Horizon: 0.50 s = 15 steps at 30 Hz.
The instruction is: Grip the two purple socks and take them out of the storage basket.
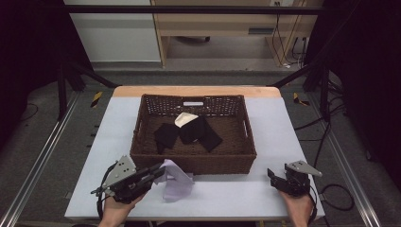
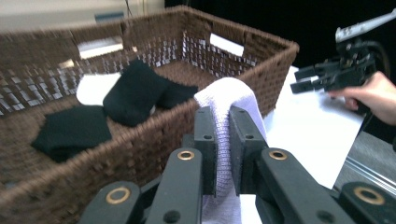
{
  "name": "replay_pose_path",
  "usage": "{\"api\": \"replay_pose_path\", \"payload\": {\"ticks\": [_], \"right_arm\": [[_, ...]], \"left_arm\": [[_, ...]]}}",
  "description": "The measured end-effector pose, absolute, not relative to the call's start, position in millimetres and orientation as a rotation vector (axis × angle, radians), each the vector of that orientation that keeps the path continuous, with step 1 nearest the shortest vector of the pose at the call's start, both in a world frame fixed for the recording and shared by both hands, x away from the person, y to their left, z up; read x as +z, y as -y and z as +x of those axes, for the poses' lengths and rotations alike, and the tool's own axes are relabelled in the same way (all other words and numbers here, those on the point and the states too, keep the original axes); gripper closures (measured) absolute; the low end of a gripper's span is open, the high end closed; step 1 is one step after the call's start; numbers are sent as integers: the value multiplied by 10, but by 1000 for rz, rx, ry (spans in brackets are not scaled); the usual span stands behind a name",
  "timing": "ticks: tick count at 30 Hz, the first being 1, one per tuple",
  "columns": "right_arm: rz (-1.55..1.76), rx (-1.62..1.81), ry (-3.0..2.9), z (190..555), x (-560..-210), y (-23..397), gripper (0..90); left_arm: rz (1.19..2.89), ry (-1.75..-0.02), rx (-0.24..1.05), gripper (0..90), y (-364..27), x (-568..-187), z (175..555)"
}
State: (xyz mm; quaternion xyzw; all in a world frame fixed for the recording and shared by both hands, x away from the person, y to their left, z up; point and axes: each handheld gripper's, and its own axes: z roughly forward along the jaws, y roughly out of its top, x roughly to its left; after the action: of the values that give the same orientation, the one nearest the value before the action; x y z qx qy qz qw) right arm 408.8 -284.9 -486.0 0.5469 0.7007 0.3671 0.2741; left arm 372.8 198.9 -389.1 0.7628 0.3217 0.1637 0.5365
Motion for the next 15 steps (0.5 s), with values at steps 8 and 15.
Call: {"api": "replay_pose_path", "payload": {"ticks": [8, 15], "right_arm": [[1470, 989, -1884, 4088, -4860, 2854, 283], [1473, 990, -1884, 4090, -4862, 2853, 282]], "left_arm": [[1916, -830, 349, 815, -1908, -4225, 3856], [1973, -866, 333, 811, -1860, -4410, 3933]]}}
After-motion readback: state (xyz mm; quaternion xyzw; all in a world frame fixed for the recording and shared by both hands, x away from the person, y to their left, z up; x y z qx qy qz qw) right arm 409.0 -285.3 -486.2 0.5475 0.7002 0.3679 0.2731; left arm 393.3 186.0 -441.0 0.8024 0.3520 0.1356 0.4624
